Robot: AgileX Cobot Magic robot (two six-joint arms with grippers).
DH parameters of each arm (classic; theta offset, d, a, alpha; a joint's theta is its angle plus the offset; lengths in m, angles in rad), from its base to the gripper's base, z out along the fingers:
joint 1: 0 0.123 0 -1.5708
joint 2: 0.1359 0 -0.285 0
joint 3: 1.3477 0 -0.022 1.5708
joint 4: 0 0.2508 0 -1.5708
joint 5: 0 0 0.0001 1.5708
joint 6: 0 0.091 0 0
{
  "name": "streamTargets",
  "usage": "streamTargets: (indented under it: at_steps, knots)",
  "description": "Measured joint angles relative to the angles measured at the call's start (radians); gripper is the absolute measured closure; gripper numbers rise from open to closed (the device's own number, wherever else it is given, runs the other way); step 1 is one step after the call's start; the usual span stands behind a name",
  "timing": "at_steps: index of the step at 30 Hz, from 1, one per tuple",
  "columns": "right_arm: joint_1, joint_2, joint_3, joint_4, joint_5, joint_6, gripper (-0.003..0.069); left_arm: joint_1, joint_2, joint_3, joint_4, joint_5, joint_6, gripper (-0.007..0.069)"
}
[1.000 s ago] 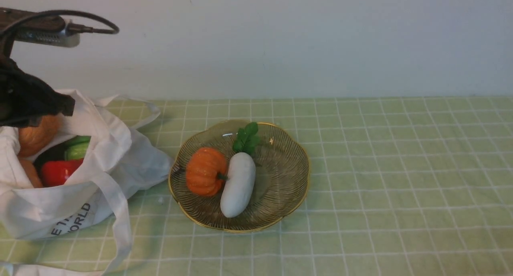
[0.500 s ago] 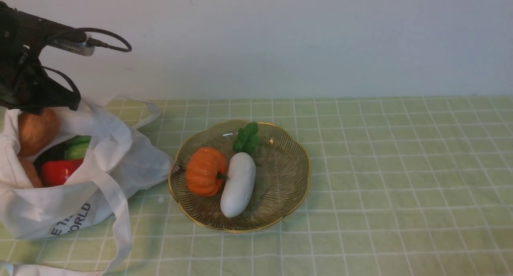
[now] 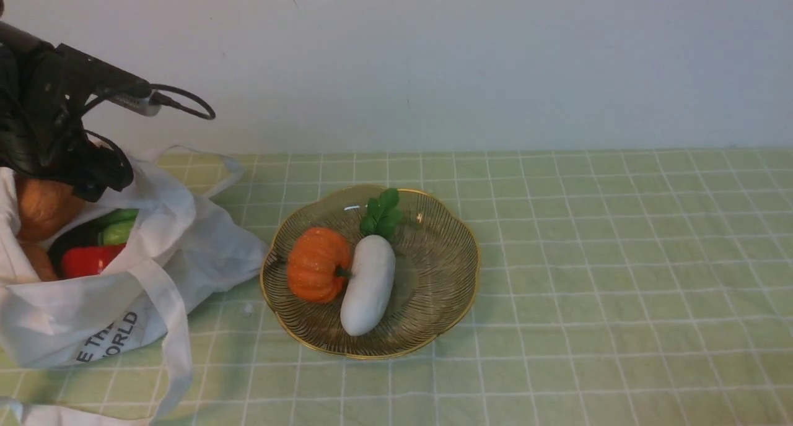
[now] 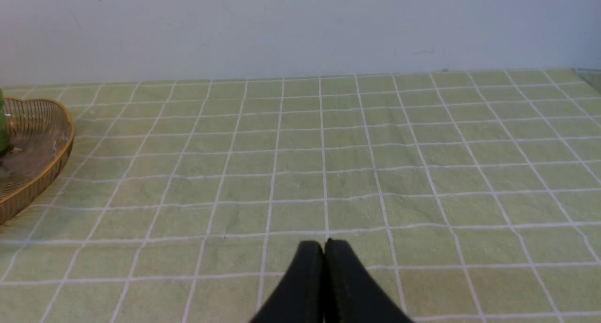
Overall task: Take vegetables from bag on green coffee tablecloth place on plate.
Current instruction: 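Reach into the cloth bag and grasp the potato inside with the left gripper, then take the potato out of the bag and place it on the plate with the left gripper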
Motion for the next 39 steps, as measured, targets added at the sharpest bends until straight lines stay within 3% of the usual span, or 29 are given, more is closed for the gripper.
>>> streamTargets:
  at_steps: [6,14,18,20,31,39]
  knots:
    - [0.000,0.000,0.000,0.000,0.000,0.000,0.0673,0.000,0.028,-0.002,0.139,-0.006,-0.110,0.0019]
    - [0.000,0.000,0.000,0.000,0.000,0.000,0.0673,0.000,0.087,-0.003,0.169,-0.009,-0.128,0.0026]
    - [0.000,0.000,0.000,0.000,0.000,0.000,0.0673,0.000,0.094,-0.007,0.177,-0.008,-0.161,0.0078]
    - [0.000,0.000,0.000,0.000,0.000,0.000,0.0673,0.000,0.094,-0.008,0.180,-0.008,-0.189,0.0172]
    - [0.000,0.000,0.000,0.000,0.000,0.000,0.0673,-0.021,0.075,-0.008,0.163,0.063,-0.213,0.0195]
    - [0.000,0.000,0.000,0.000,0.000,0.000,0.0673,-0.134,-0.057,-0.008,0.028,0.067,-0.213,0.0195]
